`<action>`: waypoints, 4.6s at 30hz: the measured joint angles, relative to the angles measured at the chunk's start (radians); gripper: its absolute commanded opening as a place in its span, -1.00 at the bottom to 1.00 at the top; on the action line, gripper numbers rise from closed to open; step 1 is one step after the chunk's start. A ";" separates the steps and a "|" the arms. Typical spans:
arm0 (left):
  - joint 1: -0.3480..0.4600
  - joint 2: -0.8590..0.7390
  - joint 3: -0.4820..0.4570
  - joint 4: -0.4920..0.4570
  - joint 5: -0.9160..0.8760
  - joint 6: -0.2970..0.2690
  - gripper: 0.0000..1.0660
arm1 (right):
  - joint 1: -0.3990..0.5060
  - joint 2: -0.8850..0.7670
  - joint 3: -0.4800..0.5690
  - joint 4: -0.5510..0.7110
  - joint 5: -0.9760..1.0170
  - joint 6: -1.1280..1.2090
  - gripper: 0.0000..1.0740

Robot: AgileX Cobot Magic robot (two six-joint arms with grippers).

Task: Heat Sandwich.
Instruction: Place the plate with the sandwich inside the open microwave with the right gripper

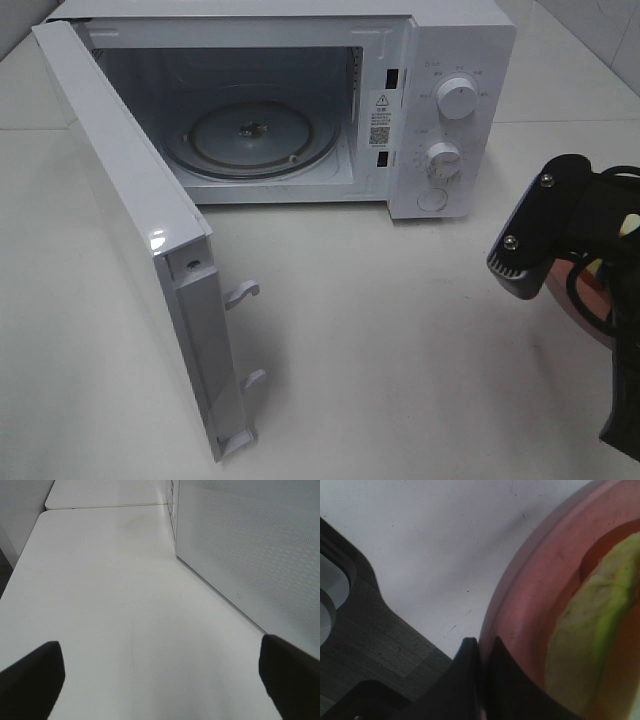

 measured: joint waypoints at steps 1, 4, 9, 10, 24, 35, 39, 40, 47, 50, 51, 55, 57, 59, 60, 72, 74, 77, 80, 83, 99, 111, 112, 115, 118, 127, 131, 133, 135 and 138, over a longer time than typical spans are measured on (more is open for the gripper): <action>0.000 0.000 0.000 0.000 0.000 0.000 0.90 | 0.000 0.000 0.000 0.000 -0.001 -0.016 -0.99; 0.000 0.000 0.000 0.000 0.000 0.000 0.90 | 0.000 0.000 0.000 0.001 -0.013 -0.078 -0.99; 0.000 0.000 0.000 0.000 0.000 0.000 0.90 | 0.000 0.000 0.000 0.027 -0.051 -0.174 -0.99; 0.000 0.000 0.000 0.000 0.000 0.000 0.90 | 0.000 0.000 0.000 0.037 -0.061 -0.192 -0.99; 0.000 0.000 0.000 0.000 0.000 0.000 0.90 | 0.001 0.000 0.000 0.079 -0.153 -0.506 -0.99; 0.000 0.000 0.000 0.000 0.000 0.000 0.90 | 0.003 0.000 0.000 0.096 -0.207 -0.698 -0.99; 0.000 0.000 0.000 0.000 0.000 0.000 0.90 | 0.003 0.000 0.000 0.101 -0.223 -0.824 -0.99; 0.000 0.000 0.000 0.000 0.000 0.000 0.90 | 0.003 0.000 0.000 0.101 -0.223 -0.824 -0.99; 0.000 0.000 0.000 0.000 0.000 0.000 0.90 | 0.003 0.000 0.000 0.134 -0.288 -1.033 -0.97; 0.000 0.000 0.000 0.000 0.000 0.000 0.90 | 0.003 0.000 0.000 0.134 -0.302 -1.084 -0.97; 0.000 0.000 0.000 0.000 0.000 0.000 0.90 | 0.003 0.000 0.000 0.134 -0.310 -1.126 -0.97; 0.000 0.000 0.000 0.000 0.000 0.000 0.90 | 0.003 0.000 0.000 0.150 -0.321 -1.198 -0.96; 0.000 0.000 0.000 0.000 0.000 0.000 0.90 | 0.003 0.000 0.001 0.153 -0.337 -1.217 -0.95; 0.000 0.000 0.000 0.000 0.000 0.000 0.90 | 0.003 0.000 0.001 0.161 -0.355 -1.220 -0.95; 0.000 0.000 0.000 0.000 0.000 0.000 0.90 | 0.003 0.000 0.001 0.167 -0.361 -1.220 -0.95; 0.000 0.000 0.000 0.000 0.000 0.000 0.90 | 0.002 0.000 0.001 0.185 -0.370 -1.373 -1.00; 0.000 0.000 0.000 0.000 0.000 0.000 0.90 | 0.002 0.001 0.001 0.186 -0.370 -1.414 -1.00; 0.000 0.000 0.000 0.000 0.000 0.000 0.90 | -0.007 0.015 0.001 0.189 -0.371 -1.442 -1.00; 0.000 0.000 0.000 0.000 0.000 0.000 0.90 | -0.024 0.032 0.001 0.196 -0.371 -1.458 -1.00; 0.000 0.000 0.000 0.000 0.000 0.000 0.90 | -0.053 0.055 0.003 0.207 -0.385 -1.498 -1.00; 0.000 0.000 0.000 0.000 0.000 0.000 0.90 | -0.055 0.173 -0.070 0.223 -0.424 -1.571 -1.00; 0.000 0.000 0.000 0.000 0.000 0.000 0.90 | -0.151 0.295 -0.191 0.325 -0.455 -1.714 -1.00; 0.000 0.000 0.000 0.000 0.000 0.000 0.90 | -0.151 0.295 -0.191 0.325 -0.455 -1.714 -1.00; 0.000 0.000 0.000 0.000 0.000 0.000 0.90 | -0.167 0.341 -0.243 0.335 -0.456 -1.738 -1.00; 0.000 0.000 0.000 0.000 0.000 0.000 0.90 | -0.168 0.363 -0.270 0.342 -0.456 -1.744 -1.00; 0.000 0.000 0.000 0.000 0.000 0.000 0.90 | -0.168 0.450 -0.375 0.438 -0.478 -1.822 -1.00; 0.000 0.000 0.000 0.000 0.000 0.000 0.90 | -0.168 0.491 -0.408 0.438 -0.490 -1.826 -1.00; 0.000 0.000 0.000 0.000 0.000 0.000 0.90 | -0.168 0.519 -0.432 0.439 -0.495 -1.832 -1.00; 0.000 0.000 0.000 0.000 0.000 0.000 0.90 | -0.168 0.527 -0.441 0.439 -0.497 -1.833 -1.00; 0.000 0.000 0.000 0.000 0.000 0.000 0.90 | -0.168 0.561 -0.483 0.439 -0.501 -1.833 -1.00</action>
